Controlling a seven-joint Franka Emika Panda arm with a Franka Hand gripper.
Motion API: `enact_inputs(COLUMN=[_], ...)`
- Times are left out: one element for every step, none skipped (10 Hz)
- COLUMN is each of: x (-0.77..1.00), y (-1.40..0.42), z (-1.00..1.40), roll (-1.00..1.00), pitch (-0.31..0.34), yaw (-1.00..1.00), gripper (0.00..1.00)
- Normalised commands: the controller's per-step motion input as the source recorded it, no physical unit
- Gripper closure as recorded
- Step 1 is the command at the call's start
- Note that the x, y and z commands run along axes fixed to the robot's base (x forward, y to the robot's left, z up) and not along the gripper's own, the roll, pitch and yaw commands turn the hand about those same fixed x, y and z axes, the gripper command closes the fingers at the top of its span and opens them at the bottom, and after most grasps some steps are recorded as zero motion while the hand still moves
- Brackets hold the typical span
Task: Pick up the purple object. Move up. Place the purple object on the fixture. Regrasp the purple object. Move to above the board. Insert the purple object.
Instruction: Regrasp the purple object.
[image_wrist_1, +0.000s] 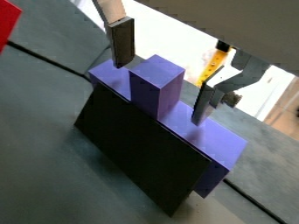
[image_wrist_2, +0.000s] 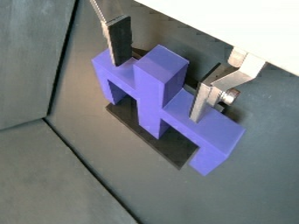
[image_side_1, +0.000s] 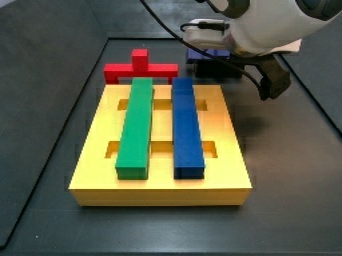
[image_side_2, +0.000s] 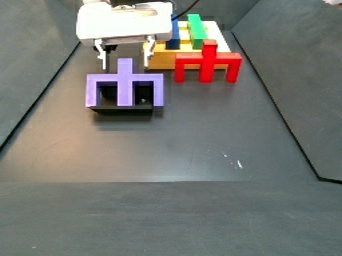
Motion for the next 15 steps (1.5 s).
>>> enact_inputs(x=[0.00, 0.00, 0.00, -0.06, 0.00, 0.00, 0.00, 0.00, 0.00, 0.00, 0.00, 0.00, 0.00, 0.00, 0.00], y=[0.06, 0.05, 0.01, 0.00, 0.00, 0.00, 0.00, 0.00, 0.00, 0.00, 0.00, 0.00, 0.00, 0.00, 0.00], z=[-0.09, -0.07, -0.14, -0.07, 0.00, 0.00, 0.00, 0.00, 0.00, 0.00, 0.00, 0.00, 0.00, 0.00, 0.00], roll=[-0.08, -0.19, -0.29, -0.20, -0.08, 0.00, 0.00, 0.00, 0.00, 0.00, 0.00, 0.00, 0.00, 0.00, 0.00], pitch=[0.000, -0.043, -0.146, -0.103, -0.029, 0.000, 0.000, 0.000, 0.000, 0.000, 0.000, 0.000, 0.000, 0.000, 0.000], yaw=[-0.03, 0.00, 0.00, 0.00, 0.00, 0.00, 0.00, 0.00, 0.00, 0.00, 0.00, 0.00, 0.00, 0.00, 0.00], gripper=[0.00, 0.00, 0.00, 0.00, 0.00, 0.00, 1.00, 1.00, 1.00, 1.00, 1.00, 1.00, 1.00, 1.00, 1.00])
